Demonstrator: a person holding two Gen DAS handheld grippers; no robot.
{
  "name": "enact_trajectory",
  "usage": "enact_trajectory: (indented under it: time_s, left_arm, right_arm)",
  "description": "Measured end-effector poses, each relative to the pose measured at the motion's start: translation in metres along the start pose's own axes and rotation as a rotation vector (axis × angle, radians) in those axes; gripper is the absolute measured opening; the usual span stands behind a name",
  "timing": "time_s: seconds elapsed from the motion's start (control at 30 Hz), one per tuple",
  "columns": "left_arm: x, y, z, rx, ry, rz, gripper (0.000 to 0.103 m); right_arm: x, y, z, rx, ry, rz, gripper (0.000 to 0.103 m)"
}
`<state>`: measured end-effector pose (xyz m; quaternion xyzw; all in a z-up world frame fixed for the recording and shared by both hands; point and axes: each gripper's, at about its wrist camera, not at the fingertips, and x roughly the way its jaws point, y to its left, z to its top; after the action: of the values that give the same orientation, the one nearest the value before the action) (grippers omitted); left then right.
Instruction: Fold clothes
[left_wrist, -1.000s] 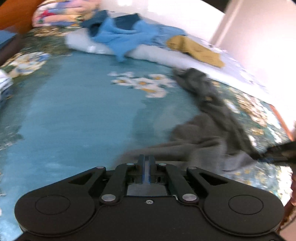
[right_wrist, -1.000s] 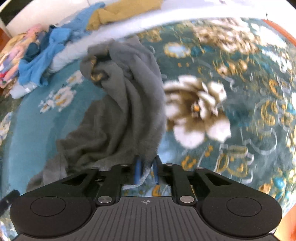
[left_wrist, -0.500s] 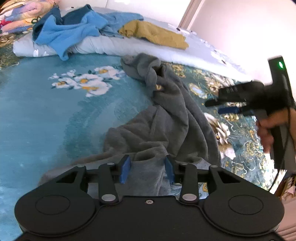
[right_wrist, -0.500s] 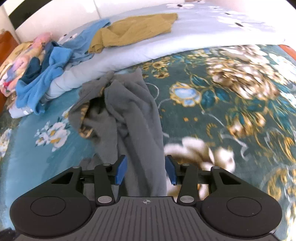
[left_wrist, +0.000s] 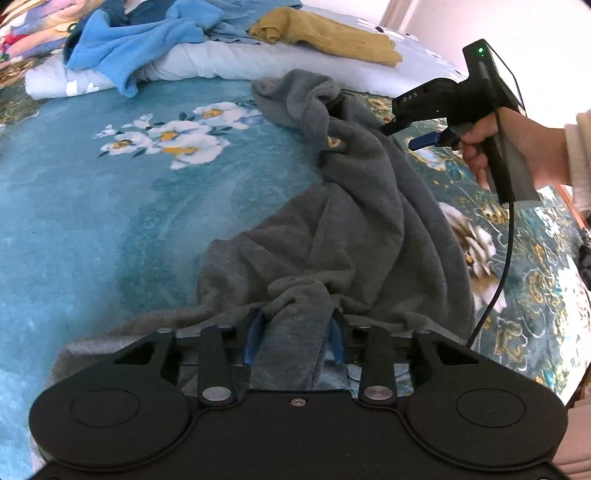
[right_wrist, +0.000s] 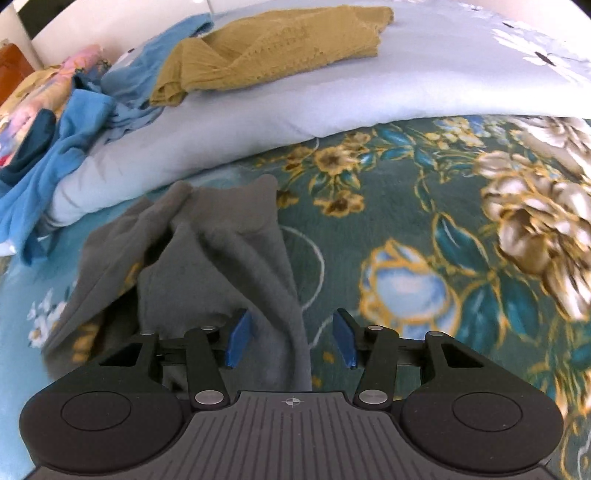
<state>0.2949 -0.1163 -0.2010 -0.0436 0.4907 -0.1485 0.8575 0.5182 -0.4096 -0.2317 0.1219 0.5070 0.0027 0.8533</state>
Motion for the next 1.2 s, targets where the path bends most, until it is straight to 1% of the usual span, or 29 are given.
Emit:
enact_trajectory:
  time_s: [0.1,0.13,0.17,0.23,0.27,0.3,0.33,0.37,0.4,0.47,0.53,0.6,0.7,0.8,0.9,1.0,1.1,1.2]
  left_arm:
    - [-0.003,0.005,-0.001,-0.053,-0.009,0.008,0.026]
    - [-0.004,0.006,-0.001,-0.065,-0.013,0.011,0.023]
    - [-0.005,0.006,-0.002,-0.069,-0.019,0.017,0.021]
    - [-0.006,0.004,-0.001,-0.067,-0.024,0.028,0.017]
    - [-0.006,0.003,-0.001,-0.066,-0.026,0.033,0.015]
    - [-0.007,0.001,0.0,-0.061,-0.027,0.036,0.014]
    - [-0.008,-0.001,0.001,-0.052,-0.032,0.044,0.013]
    - [-0.009,-0.002,0.001,-0.044,-0.04,0.05,0.011]
    - [-0.01,-0.002,0.002,-0.045,-0.046,0.053,0.01]
    - [-0.014,0.001,0.004,-0.055,-0.059,0.055,0.009]
    - [-0.017,0.005,0.006,-0.069,-0.071,0.056,0.008]
    - [-0.022,0.008,0.01,-0.051,-0.087,0.067,0.008]
    - [-0.03,0.012,0.018,-0.011,-0.113,0.087,0.008]
    - [-0.039,0.02,0.029,0.03,-0.142,0.109,0.007]
    - [-0.048,0.028,0.042,0.059,-0.18,0.129,0.007]
    - [-0.053,0.036,0.057,0.07,-0.211,0.136,0.007]
    - [-0.052,0.038,0.068,0.098,-0.224,0.138,0.007]
    - [-0.045,0.038,0.075,0.129,-0.221,0.149,0.007]
  right_arm:
    - [0.011,-0.004,0.004,0.017,0.006,0.025,0.046]
    - [0.014,-0.005,0.004,0.025,0.011,0.036,0.045]
    - [0.016,-0.006,0.003,0.032,0.016,0.046,0.043]
    - [0.018,-0.007,0.003,0.043,0.022,0.066,0.041]
    - [0.018,-0.007,0.002,0.047,0.021,0.077,0.035]
    - [0.019,-0.007,0.002,0.051,0.026,0.093,0.025]
    - [0.019,-0.008,0.003,0.059,0.032,0.109,0.02]
    - [0.018,-0.007,0.003,0.065,0.036,0.116,0.007]
    - [0.017,-0.008,0.003,0.072,0.04,0.124,0.004]
    - [0.008,-0.01,0.004,0.09,0.022,0.131,0.003]
    - [-0.009,-0.015,0.004,0.112,-0.016,0.14,0.002]
    - [-0.027,-0.023,0.001,0.136,-0.053,0.148,0.002]
    - [-0.06,-0.043,-0.007,0.179,-0.112,0.126,0.002]
    - [-0.102,-0.074,-0.02,0.256,-0.189,0.086,0.002]
    - [-0.148,-0.114,-0.048,0.354,-0.257,0.025,0.002]
    - [-0.191,-0.154,-0.095,0.465,-0.293,-0.069,0.002]
    - [-0.217,-0.186,-0.147,0.572,-0.273,-0.147,0.002]
    - [-0.229,-0.209,-0.195,0.676,-0.244,-0.204,0.002]
